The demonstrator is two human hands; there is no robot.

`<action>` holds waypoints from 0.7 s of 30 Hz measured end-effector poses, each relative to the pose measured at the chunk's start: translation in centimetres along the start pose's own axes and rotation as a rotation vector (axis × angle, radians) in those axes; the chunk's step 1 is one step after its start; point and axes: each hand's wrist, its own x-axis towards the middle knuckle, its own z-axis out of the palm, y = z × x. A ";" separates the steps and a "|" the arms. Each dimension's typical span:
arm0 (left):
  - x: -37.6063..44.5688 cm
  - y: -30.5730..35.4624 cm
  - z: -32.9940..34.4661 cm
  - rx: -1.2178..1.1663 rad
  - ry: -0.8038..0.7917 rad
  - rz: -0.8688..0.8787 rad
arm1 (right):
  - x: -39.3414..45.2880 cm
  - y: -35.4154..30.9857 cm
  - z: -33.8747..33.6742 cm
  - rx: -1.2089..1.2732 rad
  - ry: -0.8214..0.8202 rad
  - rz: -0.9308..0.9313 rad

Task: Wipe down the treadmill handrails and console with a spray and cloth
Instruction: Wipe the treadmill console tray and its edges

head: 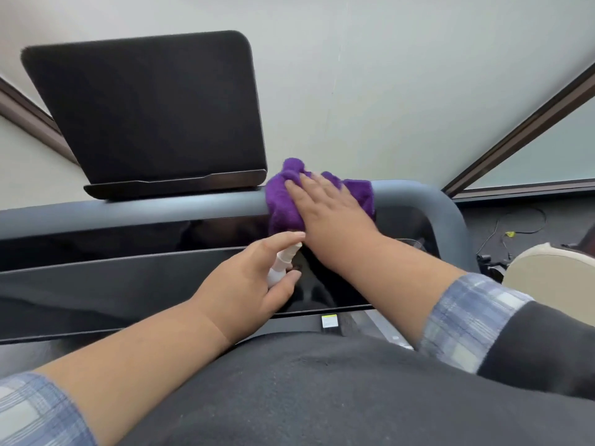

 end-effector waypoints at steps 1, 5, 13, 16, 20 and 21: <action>0.2 0.3 0.0 -0.005 -0.002 0.013 | -0.7 1.4 -0.2 0.025 0.012 0.055; 0.4 0.6 -0.4 -0.007 -0.010 0.054 | -2.6 4.3 -0.2 -0.009 0.021 0.196; -1.1 -0.5 -1.7 -0.001 -0.025 0.016 | 2.6 -4.8 0.8 -0.057 -0.041 0.059; -1.0 -0.2 -2.0 -0.003 -0.041 0.010 | 3.1 -6.2 1.0 -0.064 -0.069 0.058; -0.1 0.5 -1.7 0.012 -0.057 0.044 | 0.9 -3.2 0.6 -0.109 -0.032 -0.033; 0.3 0.6 -1.4 0.020 -0.064 0.056 | 0.6 -2.4 0.5 -0.105 -0.034 -0.023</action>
